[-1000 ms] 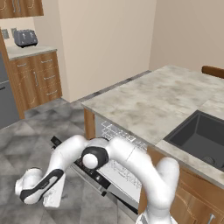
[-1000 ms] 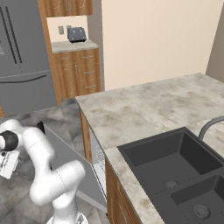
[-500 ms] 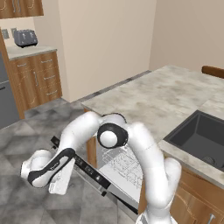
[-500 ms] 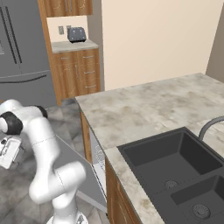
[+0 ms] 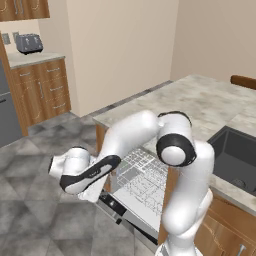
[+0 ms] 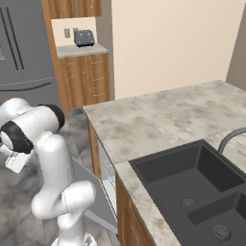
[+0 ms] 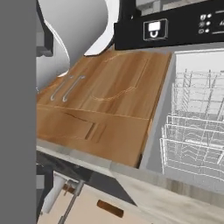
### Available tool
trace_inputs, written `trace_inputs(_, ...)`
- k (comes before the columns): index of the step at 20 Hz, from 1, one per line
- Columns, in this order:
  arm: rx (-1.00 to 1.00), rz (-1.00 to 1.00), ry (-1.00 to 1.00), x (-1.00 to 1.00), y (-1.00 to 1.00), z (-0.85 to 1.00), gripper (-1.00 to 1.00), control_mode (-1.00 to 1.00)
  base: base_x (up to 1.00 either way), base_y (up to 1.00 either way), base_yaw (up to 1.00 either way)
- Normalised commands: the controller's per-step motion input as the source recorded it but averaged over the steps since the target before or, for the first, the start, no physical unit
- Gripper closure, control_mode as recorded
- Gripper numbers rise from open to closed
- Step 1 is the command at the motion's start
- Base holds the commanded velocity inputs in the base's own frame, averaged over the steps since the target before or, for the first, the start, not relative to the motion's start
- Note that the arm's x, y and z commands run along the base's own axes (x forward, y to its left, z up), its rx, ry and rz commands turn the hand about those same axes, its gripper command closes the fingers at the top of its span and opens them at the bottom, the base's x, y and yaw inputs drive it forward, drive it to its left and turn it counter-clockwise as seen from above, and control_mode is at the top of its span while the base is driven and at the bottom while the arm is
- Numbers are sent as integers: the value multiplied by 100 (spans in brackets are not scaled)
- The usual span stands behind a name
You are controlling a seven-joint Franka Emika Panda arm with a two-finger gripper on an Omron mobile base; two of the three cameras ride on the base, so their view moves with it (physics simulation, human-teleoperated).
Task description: Open the dishwasher door and pull out the top rack.
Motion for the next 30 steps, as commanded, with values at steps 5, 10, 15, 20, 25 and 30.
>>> trace_inputs(5, 4, 0, 0, -5, -75, 9, -100, -100, 0, 0, 0)
trace_inputs(10, 5, 0, 3, 40, -60, -22, -100, -100, 0, 0, 0)
trace_inputs(15, 1, -3, 0, 54, -59, 1, -100, -100, 0, 0, 0)
trace_inputs(20, 4, 0, 1, 38, -21, -45, -100, -100, 0, 0, 0)
trace_inputs(25, 3, 10, 29, 36, 0, -36, -100, -100, 0, 0, 0)
trace_inputs(30, 0, 21, 33, 41, -5, 0, -100, -100, 0, 0, 0)
